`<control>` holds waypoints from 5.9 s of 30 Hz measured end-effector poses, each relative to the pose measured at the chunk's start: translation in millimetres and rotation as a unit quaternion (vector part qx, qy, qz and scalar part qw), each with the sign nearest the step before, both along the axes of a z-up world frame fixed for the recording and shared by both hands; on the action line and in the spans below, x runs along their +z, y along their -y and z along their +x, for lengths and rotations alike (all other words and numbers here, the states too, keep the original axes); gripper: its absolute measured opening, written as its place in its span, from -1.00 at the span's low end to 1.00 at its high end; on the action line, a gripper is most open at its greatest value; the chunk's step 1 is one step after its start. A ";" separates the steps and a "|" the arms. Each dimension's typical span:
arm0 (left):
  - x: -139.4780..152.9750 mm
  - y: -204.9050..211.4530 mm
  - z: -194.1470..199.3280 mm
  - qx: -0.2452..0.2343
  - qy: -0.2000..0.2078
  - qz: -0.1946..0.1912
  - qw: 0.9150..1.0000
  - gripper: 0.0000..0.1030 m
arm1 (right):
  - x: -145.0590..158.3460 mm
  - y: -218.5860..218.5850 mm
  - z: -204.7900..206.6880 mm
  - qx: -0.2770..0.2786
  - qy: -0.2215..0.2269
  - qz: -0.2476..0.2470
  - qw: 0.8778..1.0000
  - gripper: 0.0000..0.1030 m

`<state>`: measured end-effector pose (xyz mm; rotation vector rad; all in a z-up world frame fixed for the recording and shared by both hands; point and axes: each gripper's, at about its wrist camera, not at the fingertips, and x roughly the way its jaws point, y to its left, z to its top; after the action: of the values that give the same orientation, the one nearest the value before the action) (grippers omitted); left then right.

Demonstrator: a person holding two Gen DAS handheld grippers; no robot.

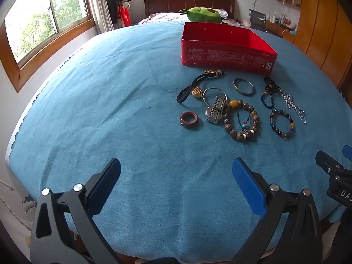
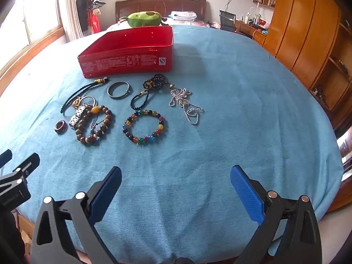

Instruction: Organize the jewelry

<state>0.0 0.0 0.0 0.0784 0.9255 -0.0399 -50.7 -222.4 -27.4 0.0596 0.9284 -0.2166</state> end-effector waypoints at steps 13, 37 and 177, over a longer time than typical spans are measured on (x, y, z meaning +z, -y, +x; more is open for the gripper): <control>-0.1 0.0 0.1 0.000 -0.001 0.000 1.000 0.95 | -0.2 -0.2 1.4 -0.001 0.000 0.002 1.000 0.93; 0.0 -0.2 0.1 0.000 0.000 0.001 1.000 0.95 | -0.4 0.6 3.4 0.001 -0.002 0.006 1.000 0.93; -6.7 27.7 230.4 -0.148 -0.091 -0.151 0.973 -0.95 | -31.7 43.0 241.3 0.107 -0.126 0.179 0.970 0.17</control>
<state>230.4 -27.7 -6.7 -0.0715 1.0747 -0.4699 190.6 -265.4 -59.1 0.2678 1.2116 0.1499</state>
